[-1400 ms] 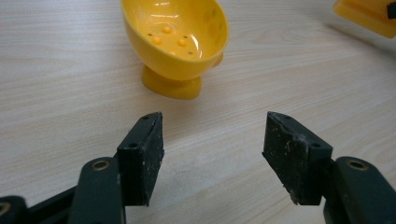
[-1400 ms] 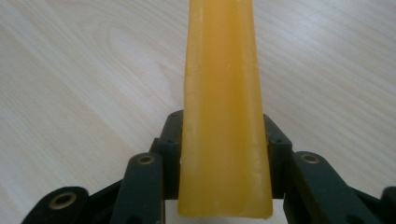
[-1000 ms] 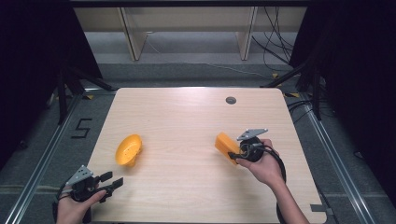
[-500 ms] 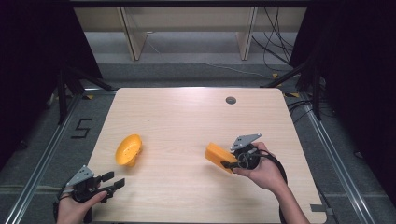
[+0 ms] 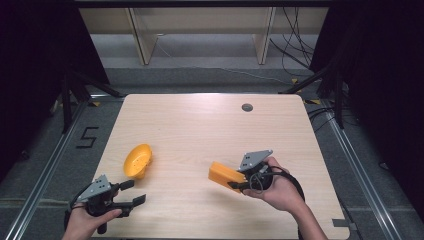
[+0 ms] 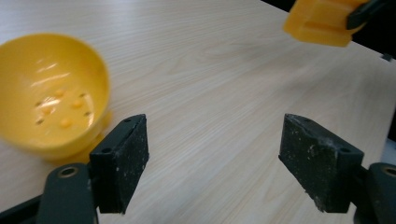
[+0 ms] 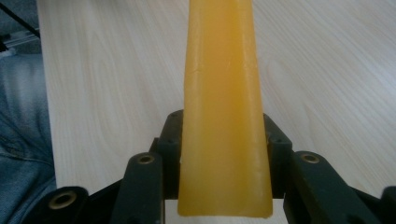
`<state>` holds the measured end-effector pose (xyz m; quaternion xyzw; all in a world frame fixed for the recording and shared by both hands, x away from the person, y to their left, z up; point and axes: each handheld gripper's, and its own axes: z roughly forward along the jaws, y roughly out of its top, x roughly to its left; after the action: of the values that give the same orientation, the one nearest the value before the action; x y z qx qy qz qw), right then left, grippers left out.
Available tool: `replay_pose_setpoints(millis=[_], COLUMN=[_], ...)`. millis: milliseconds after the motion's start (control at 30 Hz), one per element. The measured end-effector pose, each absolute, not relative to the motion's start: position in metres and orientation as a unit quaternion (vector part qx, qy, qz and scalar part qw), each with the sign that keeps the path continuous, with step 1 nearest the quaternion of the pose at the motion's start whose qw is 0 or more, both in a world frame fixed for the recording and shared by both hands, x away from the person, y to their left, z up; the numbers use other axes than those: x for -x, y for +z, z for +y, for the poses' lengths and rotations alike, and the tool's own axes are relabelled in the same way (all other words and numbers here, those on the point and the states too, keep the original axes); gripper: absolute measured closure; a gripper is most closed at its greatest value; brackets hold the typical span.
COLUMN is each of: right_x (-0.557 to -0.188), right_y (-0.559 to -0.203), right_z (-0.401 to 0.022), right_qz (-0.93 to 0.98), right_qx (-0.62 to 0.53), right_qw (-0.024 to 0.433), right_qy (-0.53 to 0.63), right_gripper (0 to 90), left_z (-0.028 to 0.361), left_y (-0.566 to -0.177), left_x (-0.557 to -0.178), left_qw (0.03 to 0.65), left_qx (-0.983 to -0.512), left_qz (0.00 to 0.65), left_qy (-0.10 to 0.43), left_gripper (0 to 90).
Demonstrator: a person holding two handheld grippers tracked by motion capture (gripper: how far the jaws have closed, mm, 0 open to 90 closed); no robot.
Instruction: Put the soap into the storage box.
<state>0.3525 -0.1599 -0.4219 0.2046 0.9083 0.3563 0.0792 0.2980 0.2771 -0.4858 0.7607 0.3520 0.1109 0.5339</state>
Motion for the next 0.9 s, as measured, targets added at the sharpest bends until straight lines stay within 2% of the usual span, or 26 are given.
replay_pose_setpoints(millis=[233,533,900], right_x=[-0.346,-0.34,-0.333], right_y=[-0.419,-0.418,-0.42], right_z=[-0.149,-0.133,-0.121], right_qz=[0.914,0.922,0.934], right_qx=[-0.178,-0.136,-0.077], right_qw=[0.069,0.061,0.046], right_qy=[0.359,0.358,0.346], right_gripper=[61.7,61.7,61.7], left_z=[0.246,0.21,0.181], left_y=[-0.477,-0.472,-0.465], left_x=[-0.309,-0.319,-0.317], left_qw=[0.533,0.531,0.534], left_qx=[-0.796,-0.814,-0.828], left_qz=[0.272,0.227,0.163], left_qy=[0.09,0.061,0.039], left_gripper=[22.1,21.3,24.4])
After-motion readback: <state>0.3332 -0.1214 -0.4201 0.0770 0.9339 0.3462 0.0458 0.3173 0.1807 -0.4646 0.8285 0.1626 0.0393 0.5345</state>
